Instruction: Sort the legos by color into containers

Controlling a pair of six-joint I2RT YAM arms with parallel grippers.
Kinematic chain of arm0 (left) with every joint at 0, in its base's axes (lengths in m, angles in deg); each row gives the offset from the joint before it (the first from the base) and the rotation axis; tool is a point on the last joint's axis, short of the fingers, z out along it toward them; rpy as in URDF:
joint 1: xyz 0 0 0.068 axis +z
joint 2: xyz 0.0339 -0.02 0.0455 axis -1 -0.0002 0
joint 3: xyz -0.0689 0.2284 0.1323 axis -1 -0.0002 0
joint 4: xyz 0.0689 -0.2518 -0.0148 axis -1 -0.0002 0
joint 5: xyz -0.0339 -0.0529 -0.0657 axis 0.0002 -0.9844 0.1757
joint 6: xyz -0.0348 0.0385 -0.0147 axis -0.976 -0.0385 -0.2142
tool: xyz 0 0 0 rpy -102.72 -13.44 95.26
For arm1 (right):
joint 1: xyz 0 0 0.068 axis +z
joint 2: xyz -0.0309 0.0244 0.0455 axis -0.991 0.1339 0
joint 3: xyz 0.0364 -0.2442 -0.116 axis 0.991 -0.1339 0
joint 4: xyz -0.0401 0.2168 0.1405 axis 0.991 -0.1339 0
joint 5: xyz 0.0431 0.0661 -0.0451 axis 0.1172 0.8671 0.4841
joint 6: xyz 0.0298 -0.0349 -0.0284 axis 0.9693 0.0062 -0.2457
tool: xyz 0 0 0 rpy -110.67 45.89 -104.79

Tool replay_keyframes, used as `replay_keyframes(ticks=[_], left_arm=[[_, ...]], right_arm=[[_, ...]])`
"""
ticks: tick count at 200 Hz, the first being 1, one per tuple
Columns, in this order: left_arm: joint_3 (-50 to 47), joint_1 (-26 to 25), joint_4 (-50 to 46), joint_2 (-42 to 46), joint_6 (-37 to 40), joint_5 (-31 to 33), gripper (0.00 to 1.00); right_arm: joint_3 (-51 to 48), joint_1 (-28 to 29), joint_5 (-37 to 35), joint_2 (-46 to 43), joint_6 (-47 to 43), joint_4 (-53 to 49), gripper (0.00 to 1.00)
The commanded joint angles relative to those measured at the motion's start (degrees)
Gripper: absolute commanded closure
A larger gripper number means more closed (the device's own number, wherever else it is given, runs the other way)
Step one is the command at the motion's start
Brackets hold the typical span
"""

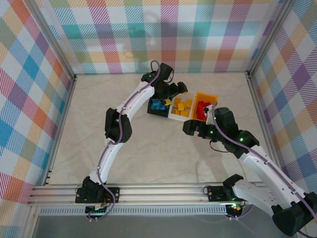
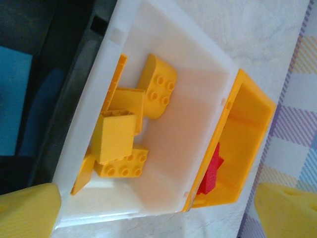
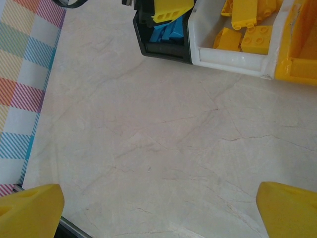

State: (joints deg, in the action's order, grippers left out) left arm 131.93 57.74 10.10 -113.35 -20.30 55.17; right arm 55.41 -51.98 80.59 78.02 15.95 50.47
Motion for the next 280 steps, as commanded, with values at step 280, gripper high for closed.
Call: replay_keyframes(ticks=[280], left_arm=[[-113.4,13.3,48.0,97.4,37.3,51.5,0.0]], right_arm=[[-16.5,-35.5,5.6,35.2,-30.4,60.2,0.0]])
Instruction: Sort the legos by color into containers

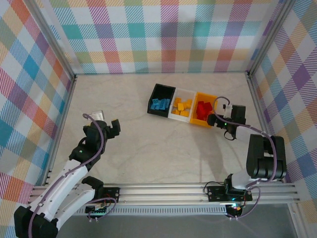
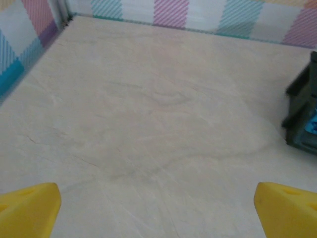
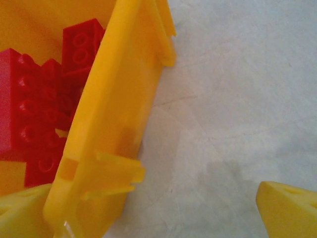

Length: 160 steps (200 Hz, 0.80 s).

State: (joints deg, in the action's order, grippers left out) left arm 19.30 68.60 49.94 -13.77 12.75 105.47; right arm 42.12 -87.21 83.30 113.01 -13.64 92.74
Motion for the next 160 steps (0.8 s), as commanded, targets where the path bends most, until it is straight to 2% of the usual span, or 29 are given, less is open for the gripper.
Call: replay_keyframes(ticks=[1,24,47,66,86,97,160], left_arm=[[-0.8,2.5,8.4,-2.4,4.3,1.2,0.0],[-1.8,7.3,14.8,-7.1,6.0,-1.7,0.0],[-2.8,10.9,21.9,-13.7,7.5,-3.9,0.0],[-2.9,12.7,27.5,-20.6,8.6,-5.0,0.0],[-3.0,13.4,32.9,-27.6,9.5,-6.2,0.0],[-2.9,13.6,35.0,-30.6,9.6,-6.7,0.0],[-3.3,14.4,44.8,-39.8,12.8,-13.0,0.0]], right_arm=[[-3.4,-0.2,2.9,0.2,-0.8,18.7,0.0],[-10.0,0.1,3.9,-2.1,-1.8,29.1,0.0],[-12.1,0.2,3.0,-2.6,-1.6,32.6,0.0],[-12.3,1.2,1.7,-1.5,-2.5,33.4,0.0],[-14.4,2.7,0.2,1.5,-3.5,40.8,0.0],[-12.5,3.2,-1.3,0.7,-3.9,35.2,0.0],[-12.4,3.6,-2.1,1.0,-3.7,35.7,0.0]])
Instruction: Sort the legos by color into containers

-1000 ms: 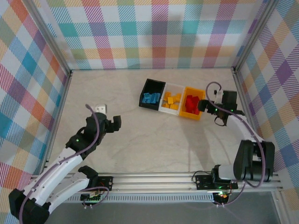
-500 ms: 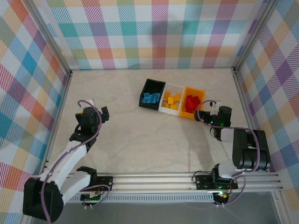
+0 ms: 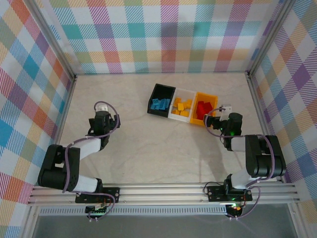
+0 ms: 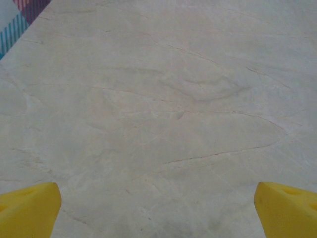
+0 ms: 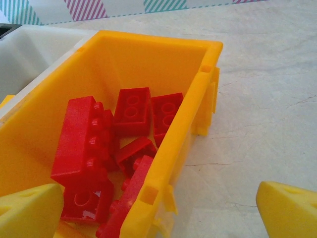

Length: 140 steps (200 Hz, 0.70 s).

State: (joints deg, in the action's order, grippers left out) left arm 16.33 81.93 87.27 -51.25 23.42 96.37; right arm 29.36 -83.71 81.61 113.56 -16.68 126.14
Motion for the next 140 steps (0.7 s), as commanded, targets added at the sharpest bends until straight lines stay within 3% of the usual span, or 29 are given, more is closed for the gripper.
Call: replay_keyframes(ticks=[1,85,102,115,140], left_arm=[[-0.4,1.0,7.8,-2.4,2.1,-4.0,0.0],[-7.9,1.6,23.8,-5.2,6.3,-15.4,0.0],[-8.9,1.5,28.8,-8.1,4.7,-11.1,0.0],[-6.1,1.6,23.3,-8.1,1.2,-3.3,0.0],[-6.2,2.3,23.1,-8.1,0.4,-3.4,0.0]], right_arm=[[0.4,0.1,-0.5,0.5,-0.7,2.3,0.0],[0.4,0.0,-0.5,0.4,-0.8,2.1,0.0],[0.3,0.2,-0.6,0.4,-0.9,2.1,0.0],[0.3,0.1,-0.7,0.5,-0.9,2.2,0.0],[0.5,0.5,-2.4,0.4,-0.6,1.9,0.0]])
